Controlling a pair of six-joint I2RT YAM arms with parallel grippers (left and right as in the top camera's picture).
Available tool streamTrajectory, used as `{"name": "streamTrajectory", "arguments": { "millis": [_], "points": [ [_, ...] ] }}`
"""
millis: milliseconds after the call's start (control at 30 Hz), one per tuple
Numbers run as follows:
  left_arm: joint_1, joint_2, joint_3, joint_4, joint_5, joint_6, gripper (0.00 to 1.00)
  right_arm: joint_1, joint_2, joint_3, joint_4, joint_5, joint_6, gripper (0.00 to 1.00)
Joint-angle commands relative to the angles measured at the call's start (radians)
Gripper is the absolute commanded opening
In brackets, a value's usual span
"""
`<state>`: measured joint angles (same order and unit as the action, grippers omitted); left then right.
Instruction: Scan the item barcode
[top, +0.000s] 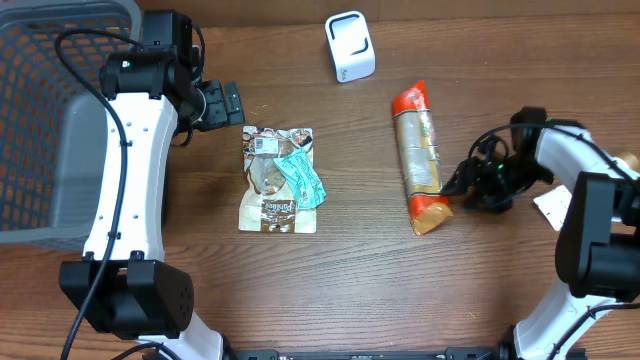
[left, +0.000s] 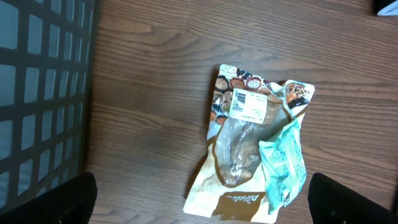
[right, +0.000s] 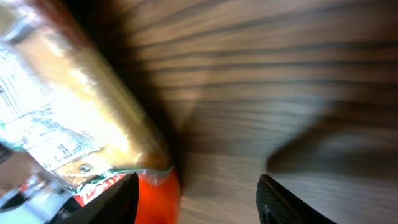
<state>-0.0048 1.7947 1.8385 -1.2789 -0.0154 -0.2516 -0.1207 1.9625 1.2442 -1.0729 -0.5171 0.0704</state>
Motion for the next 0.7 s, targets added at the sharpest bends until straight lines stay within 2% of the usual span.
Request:
{"name": "streamTrajectory", "arguments": {
  "millis": [0,233,300,367,433,500,667],
  "points": [
    [-0.002,0.004,-0.005,0.001,0.005,0.02,1.0,0.001,-0.05,0.151,-0.038,0.158,0.027,0.62],
    [-0.002,0.004,-0.005,0.001,0.005,0.02,1.0,0.113,-0.053,0.357,-0.087,0.217,0.008,0.61],
    [-0.002,0.004,-0.005,0.001,0.005,0.02,1.0,0.158,-0.053,0.361,-0.048,0.217,0.008,0.47],
    [-0.002,0.004,-0.005,0.001,0.005,0.02,1.0,0.185,-0.048,0.36,-0.023,0.218,0.026,0.24],
    [-0.002,0.004,-0.005,0.001,0.006,0.02,1.0,0.209,-0.038,0.36,-0.012,0.219,0.054,0.11],
    [-0.002,0.004,-0.005,0.001,0.005,0.02,1.0,0.23,-0.026,0.357,-0.01,0.241,0.065,0.05],
    [-0.002,0.004,-0.005,0.001,0.005,0.02,0.99,0.263,0.003,0.306,0.032,0.344,0.125,0.04]
  ]
}}
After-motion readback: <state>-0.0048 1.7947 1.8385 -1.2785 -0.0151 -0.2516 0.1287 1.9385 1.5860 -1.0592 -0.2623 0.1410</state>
